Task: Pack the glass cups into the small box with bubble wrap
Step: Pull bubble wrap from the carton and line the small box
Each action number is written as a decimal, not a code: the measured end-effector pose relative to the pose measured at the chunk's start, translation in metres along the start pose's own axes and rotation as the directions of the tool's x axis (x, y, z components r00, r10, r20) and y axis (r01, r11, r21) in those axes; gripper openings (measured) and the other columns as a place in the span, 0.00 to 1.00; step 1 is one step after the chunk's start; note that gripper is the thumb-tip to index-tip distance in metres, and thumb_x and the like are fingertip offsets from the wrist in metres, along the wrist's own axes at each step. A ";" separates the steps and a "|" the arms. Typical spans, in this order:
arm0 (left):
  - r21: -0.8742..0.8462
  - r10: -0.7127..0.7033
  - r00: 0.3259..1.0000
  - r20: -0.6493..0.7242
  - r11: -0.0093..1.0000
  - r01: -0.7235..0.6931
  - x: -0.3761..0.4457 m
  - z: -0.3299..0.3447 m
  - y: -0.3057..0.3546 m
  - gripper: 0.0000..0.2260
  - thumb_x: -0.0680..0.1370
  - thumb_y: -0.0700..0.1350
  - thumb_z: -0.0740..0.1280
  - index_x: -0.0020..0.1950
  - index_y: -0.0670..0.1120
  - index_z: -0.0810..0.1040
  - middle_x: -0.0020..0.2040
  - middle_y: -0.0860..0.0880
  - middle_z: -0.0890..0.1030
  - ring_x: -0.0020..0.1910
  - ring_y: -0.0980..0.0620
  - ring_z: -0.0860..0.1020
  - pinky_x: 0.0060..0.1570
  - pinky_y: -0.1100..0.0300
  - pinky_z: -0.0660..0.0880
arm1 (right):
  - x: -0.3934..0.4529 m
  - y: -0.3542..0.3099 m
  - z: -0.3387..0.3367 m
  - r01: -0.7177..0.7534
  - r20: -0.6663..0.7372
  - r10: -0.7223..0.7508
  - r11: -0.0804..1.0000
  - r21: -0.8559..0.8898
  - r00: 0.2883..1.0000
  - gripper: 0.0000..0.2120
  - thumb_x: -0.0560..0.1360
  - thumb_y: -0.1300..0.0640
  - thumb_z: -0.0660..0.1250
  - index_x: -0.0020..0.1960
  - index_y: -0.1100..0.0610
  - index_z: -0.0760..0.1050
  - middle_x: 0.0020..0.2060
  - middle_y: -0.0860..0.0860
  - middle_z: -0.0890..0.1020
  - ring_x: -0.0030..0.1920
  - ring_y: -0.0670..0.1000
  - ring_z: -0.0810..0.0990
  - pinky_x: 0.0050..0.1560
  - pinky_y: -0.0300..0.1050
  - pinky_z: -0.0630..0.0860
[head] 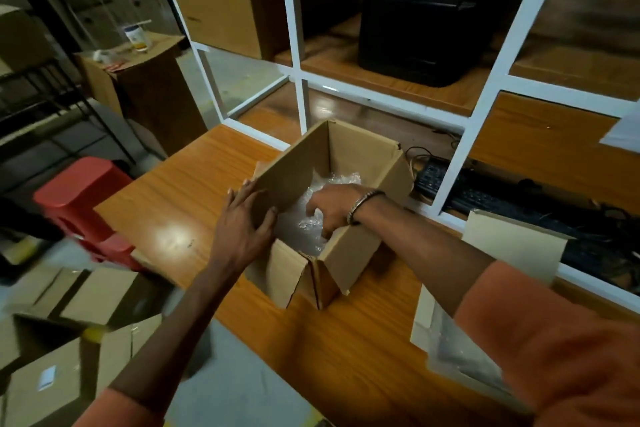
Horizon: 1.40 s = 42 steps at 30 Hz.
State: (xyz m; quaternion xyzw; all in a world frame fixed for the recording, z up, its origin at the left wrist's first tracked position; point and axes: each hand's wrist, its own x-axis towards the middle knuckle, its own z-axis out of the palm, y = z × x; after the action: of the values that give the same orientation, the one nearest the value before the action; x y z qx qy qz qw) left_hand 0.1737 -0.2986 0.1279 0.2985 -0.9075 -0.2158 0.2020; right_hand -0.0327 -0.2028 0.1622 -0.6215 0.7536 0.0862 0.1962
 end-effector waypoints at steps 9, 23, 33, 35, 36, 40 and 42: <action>-0.353 -0.067 0.996 0.066 0.932 0.086 0.013 0.001 0.032 0.34 0.78 0.72 0.66 0.79 0.55 0.72 0.79 0.50 0.74 0.75 0.48 0.74 0.74 0.40 0.73 | -0.042 0.037 -0.036 0.056 -0.310 0.137 0.838 0.542 0.941 0.20 0.82 0.41 0.69 0.42 0.57 0.77 0.34 0.50 0.75 0.33 0.48 0.72 0.36 0.44 0.69; -0.794 0.254 0.929 0.271 0.605 0.066 0.033 0.049 0.215 0.13 0.81 0.43 0.74 0.66 0.51 0.83 0.61 0.55 0.87 0.63 0.55 0.84 0.68 0.51 0.78 | -0.223 0.157 0.027 0.460 -0.281 0.724 -0.056 0.886 0.630 0.22 0.83 0.40 0.69 0.69 0.54 0.80 0.62 0.57 0.86 0.63 0.66 0.83 0.61 0.62 0.80; -0.825 0.216 0.895 0.391 0.514 0.237 0.003 0.111 0.270 0.10 0.85 0.48 0.69 0.62 0.45 0.85 0.57 0.32 0.83 0.51 0.36 0.81 0.56 0.37 0.80 | -0.329 0.192 0.091 0.402 -0.136 0.818 -0.123 0.907 0.559 0.23 0.77 0.41 0.75 0.64 0.55 0.80 0.41 0.46 0.79 0.34 0.43 0.79 0.38 0.42 0.74; -0.818 0.184 0.897 0.401 0.514 0.260 0.000 0.119 0.270 0.12 0.85 0.51 0.69 0.61 0.46 0.85 0.57 0.33 0.84 0.53 0.33 0.82 0.58 0.34 0.80 | -0.350 0.195 0.098 0.350 -0.210 0.777 -0.014 0.937 0.594 0.20 0.75 0.46 0.79 0.60 0.57 0.82 0.40 0.48 0.81 0.38 0.46 0.80 0.39 0.43 0.76; -0.810 0.151 0.905 0.398 0.522 0.269 -0.001 0.121 0.269 0.12 0.85 0.51 0.69 0.60 0.45 0.86 0.55 0.34 0.85 0.52 0.33 0.83 0.56 0.36 0.80 | -0.359 0.196 0.100 0.285 -0.238 0.748 0.068 0.956 0.619 0.18 0.74 0.49 0.80 0.57 0.58 0.82 0.40 0.47 0.84 0.40 0.46 0.83 0.40 0.42 0.78; -0.735 0.026 0.916 0.400 0.606 0.304 -0.002 0.127 0.268 0.10 0.81 0.51 0.75 0.52 0.44 0.86 0.48 0.39 0.87 0.44 0.40 0.83 0.49 0.42 0.81 | -0.387 0.211 0.102 0.051 -0.260 0.671 0.314 0.948 0.694 0.15 0.69 0.58 0.84 0.48 0.61 0.81 0.40 0.44 0.87 0.41 0.40 0.85 0.40 0.34 0.78; -0.682 0.032 0.899 0.437 0.664 0.307 0.003 0.126 0.268 0.09 0.80 0.49 0.77 0.51 0.43 0.86 0.48 0.39 0.87 0.45 0.40 0.84 0.48 0.46 0.83 | -0.398 0.218 0.100 -0.055 -0.251 0.636 0.421 0.906 0.730 0.15 0.68 0.55 0.85 0.44 0.57 0.80 0.37 0.41 0.84 0.38 0.36 0.81 0.43 0.37 0.76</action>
State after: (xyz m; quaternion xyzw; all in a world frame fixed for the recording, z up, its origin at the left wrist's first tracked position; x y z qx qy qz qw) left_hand -0.0123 -0.0711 0.1617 0.2084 -0.7378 -0.6355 0.0914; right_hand -0.1651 0.2399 0.2066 -0.2548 0.8311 -0.4430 0.2192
